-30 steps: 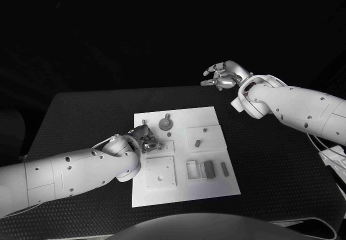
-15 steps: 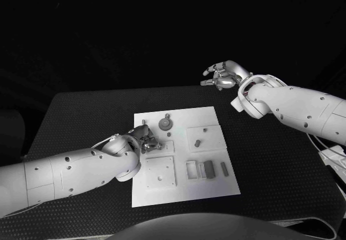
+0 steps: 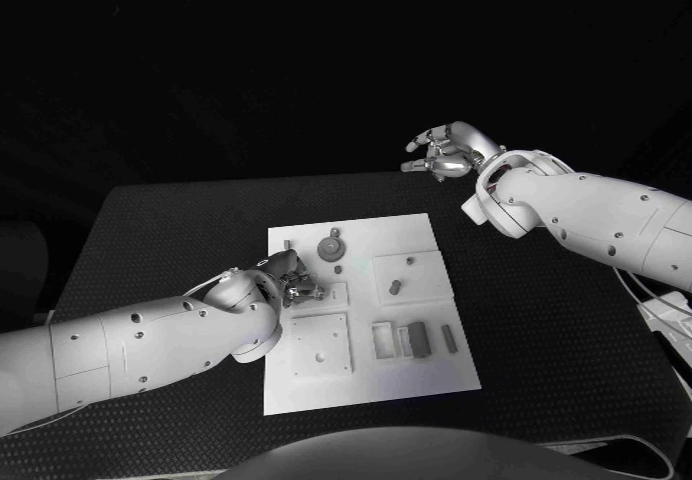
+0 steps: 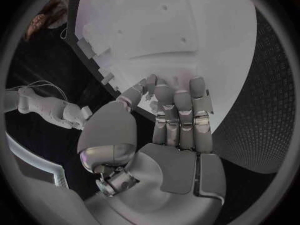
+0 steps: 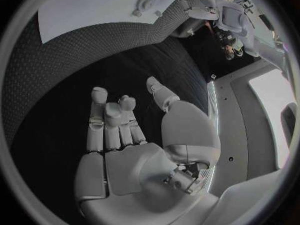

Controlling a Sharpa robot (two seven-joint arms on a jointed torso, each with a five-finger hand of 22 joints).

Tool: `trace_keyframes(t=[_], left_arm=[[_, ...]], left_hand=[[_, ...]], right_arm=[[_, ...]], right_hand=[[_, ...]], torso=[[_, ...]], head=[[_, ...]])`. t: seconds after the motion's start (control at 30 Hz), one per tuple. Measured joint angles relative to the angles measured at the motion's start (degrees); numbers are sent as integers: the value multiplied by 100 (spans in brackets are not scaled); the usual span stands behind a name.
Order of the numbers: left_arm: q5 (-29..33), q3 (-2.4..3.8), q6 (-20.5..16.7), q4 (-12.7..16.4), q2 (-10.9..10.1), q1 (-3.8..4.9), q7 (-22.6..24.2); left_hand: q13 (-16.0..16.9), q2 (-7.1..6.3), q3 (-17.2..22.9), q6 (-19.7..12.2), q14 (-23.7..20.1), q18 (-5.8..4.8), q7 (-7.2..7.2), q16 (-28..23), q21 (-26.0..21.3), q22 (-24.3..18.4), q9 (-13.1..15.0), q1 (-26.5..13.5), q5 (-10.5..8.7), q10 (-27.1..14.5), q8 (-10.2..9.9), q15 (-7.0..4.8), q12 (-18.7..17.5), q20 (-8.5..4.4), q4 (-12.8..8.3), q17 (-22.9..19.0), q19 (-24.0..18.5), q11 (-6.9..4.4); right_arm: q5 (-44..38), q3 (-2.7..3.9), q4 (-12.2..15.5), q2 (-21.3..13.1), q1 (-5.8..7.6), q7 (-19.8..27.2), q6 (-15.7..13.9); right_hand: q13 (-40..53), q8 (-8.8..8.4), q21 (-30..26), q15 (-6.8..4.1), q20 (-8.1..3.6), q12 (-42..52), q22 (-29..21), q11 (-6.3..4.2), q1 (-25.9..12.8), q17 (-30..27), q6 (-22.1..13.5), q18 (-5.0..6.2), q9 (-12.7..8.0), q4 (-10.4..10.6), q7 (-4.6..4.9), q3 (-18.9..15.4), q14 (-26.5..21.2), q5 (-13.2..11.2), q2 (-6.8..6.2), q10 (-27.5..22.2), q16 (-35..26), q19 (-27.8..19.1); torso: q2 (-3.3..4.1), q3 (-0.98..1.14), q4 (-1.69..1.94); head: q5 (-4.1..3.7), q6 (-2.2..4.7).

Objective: Assemble the parts on the task board

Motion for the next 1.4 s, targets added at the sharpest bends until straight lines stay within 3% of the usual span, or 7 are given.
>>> trace_keyframes(t=[0.1, 0.37, 0.57, 1.1, 1.4], left_arm=[[18, 0, 8, -12, 6, 3, 4], [60, -4, 33, -54, 9, 1, 5], [75, -5, 38, -63, 9, 0, 0], [86, -5, 32, -68, 11, -1, 7], [87, -5, 30, -60, 11, 0, 9]], left_hand=[[0, -3, 132, 0, 0, 0, 0, 0, -13, 2, -33, -2, -82, 0, 1, 0, 0, 9, 132, -12, 9, 1], [-1, -260, 254, 2, 0, 1, -2, 4, -22, -5, -87, -365, -107, 4, 111, 0, 0, 10, 590, -19, 10, -9], [5, -318, 264, 12, 0, 1, -12, 4, -22, -6, -86, -423, -107, 9, 113, 0, 0, 9, 612, -19, 10, -40], [16, -318, 265, 11, 0, 1, -12, 26, -21, -5, -85, -423, -107, 9, 113, 0, 23, -11, 643, -18, 31, -40], [23, -318, 265, 11, 0, 2, -12, 48, -15, -4, -85, -423, -108, 10, 113, 0, 45, -11, 644, -18, 31, -41]], right_arm=[[0, 0, 1, 0, 0, 0, 0], [1, 0, 4, 0, 0, 0, 0], [1, 0, 4, 2, 0, 0, 0], [2, 0, 3, 1, 0, 0, 1], [2, 0, -2, 3, 0, 0, 3]], right_hand=[[0, 0, 0, 0, 0, 0, 0, 0, 0, 0, 0, -1, 0, 0, 0, 0, 0, 0, 0, 0, 0, 0], [0, 0, 0, 0, 0, 0, 0, 0, 0, 0, 12, -5, -5, 0, -12, 0, 0, 0, 0, 0, 0, 0], [0, 0, 0, 0, 0, 0, -1, 0, 0, 1, 13, -7, -5, 0, -13, 0, 0, 0, 0, 0, 0, 0], [-4, 0, 0, 1, 0, 0, -1, 0, -23, 1, 12, -38, -4, 0, -12, 0, -1, 0, -23, 0, 0, 0], [-4, 0, 0, 2, 0, 0, -2, 0, -23, -5, 11, 10, -4, 31, -11, -1, -2, 0, -23, 0, 0, 0]], torso=[[1, 1, -1], [2, 2, -2], [2, 2, -3], [2, 2, -3], [1, 1, 0]], head=[[2, -1], [6, -1], [7, 0], [-14, -8], [-25, -6]])
